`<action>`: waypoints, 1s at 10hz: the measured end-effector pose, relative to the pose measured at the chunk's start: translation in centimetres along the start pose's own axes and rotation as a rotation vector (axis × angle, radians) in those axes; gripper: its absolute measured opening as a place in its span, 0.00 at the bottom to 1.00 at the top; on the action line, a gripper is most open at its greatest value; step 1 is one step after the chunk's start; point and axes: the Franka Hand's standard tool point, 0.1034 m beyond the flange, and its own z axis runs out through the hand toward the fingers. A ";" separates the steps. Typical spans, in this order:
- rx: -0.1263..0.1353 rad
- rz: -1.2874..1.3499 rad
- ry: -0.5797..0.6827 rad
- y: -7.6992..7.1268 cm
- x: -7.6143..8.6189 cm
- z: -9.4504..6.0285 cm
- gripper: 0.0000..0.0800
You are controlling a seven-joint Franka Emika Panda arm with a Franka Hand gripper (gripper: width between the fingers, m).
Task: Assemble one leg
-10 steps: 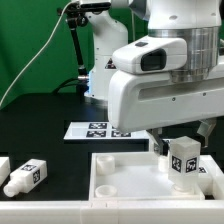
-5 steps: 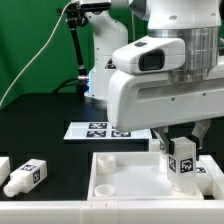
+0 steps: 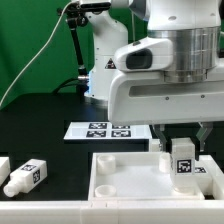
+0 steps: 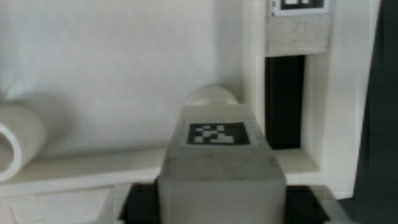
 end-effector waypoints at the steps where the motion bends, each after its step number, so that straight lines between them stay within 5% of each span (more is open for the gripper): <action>1: 0.004 0.131 0.009 0.0 -0.1 0.0 0.36; 4: 0.039 0.554 -0.015 -0.4 -0.3 0.1 0.36; 9: 0.045 0.901 -0.028 -1.1 -0.5 0.2 0.36; 10: 0.045 0.872 -0.027 -1.1 -0.5 0.2 0.64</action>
Offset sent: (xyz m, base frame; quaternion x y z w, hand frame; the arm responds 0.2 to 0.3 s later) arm -0.0073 0.0093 -0.0081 0.0116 -0.0583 0.2909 0.9549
